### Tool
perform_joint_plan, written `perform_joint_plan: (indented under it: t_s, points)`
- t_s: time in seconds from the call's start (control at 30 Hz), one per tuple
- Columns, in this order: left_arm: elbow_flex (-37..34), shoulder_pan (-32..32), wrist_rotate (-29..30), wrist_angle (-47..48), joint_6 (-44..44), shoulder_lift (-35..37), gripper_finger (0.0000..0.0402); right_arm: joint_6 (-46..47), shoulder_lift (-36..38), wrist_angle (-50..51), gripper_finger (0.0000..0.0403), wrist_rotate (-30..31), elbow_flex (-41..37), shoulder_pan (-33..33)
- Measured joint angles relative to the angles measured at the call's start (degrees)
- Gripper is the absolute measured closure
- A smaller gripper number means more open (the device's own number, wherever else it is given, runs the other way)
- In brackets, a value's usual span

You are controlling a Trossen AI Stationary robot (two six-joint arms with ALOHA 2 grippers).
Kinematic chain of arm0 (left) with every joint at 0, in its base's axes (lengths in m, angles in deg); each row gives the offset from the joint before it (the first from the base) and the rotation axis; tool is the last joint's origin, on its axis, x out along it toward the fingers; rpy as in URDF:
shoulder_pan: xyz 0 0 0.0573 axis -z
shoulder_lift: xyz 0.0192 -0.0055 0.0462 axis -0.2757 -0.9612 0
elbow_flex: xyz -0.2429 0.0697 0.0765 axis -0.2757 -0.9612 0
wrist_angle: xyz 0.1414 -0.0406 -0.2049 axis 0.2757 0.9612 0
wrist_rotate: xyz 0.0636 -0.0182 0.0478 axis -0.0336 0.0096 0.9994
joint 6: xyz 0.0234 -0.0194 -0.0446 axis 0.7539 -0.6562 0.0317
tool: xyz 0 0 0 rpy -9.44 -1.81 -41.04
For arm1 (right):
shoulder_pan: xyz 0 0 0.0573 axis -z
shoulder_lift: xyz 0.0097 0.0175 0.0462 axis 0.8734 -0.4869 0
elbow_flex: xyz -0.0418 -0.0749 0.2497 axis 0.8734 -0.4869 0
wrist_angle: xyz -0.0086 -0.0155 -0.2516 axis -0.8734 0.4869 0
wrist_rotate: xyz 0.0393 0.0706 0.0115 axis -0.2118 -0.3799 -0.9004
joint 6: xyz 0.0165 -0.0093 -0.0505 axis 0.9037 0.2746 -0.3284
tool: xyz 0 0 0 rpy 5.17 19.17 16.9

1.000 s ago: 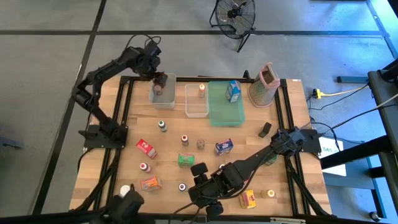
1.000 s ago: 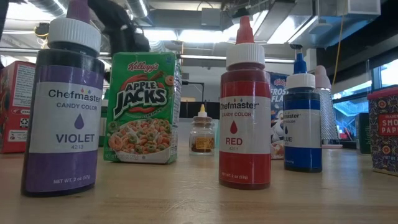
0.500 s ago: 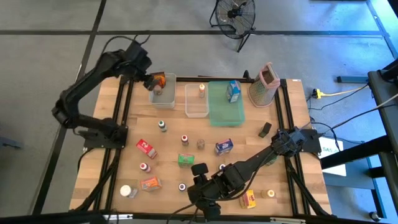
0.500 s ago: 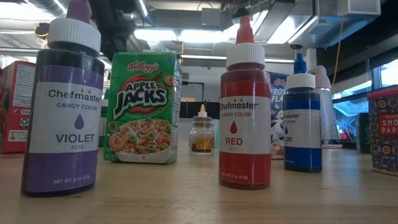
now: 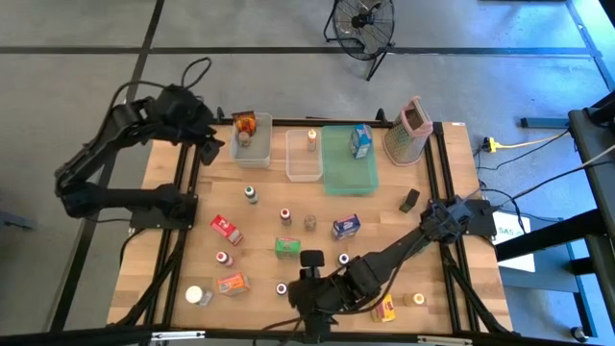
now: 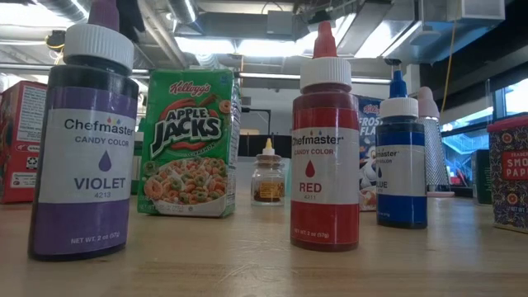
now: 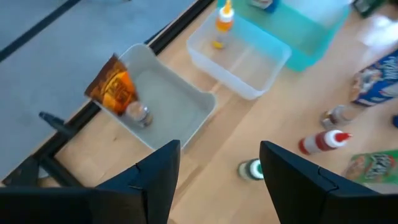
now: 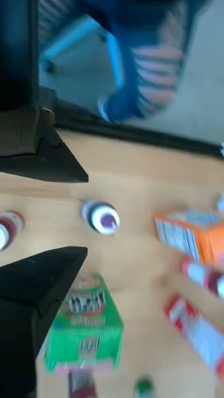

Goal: Pick & Place Kitchen Items
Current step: Put the green food coloring bottle into the transparent bin

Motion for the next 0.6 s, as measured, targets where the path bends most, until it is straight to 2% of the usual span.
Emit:
perform_joint_plan:
  t_s: [0.17, 0.3, 0.37, 0.5, 0.6]
  points:
    - [0.0, 3.7, 0.0, 2.2, -2.1, 2.6, 0.0190, 7.1, 0.0, 0.3, 0.0224, 10.0, 0.0, -1.6]
    - [0.0, 6.6, 0.1, 4.7, -3.1, 4.6, 0.0192, 12.9, 0.0, 0.3, 0.0224, 15.6, 0.0, -2.5]
    - [-1.6, 7.9, 0.1, 4.4, -3.7, 6.4, 0.0192, 16.6, 0.0, 0.6, 0.0224, 15.2, 0.0, -2.6]
    - [-5.9, 9.8, 0.1, 3.6, -5.0, 10.7, 0.0192, 26.1, 0.0, 1.8, 0.0224, 7.6, 0.0, -2.6]
    - [-8.8, 10.4, 0.1, 2.9, -5.2, 13.2, 0.0192, 30.9, 0.0, 2.0, 0.0224, 6.3, 0.0, -3.2]
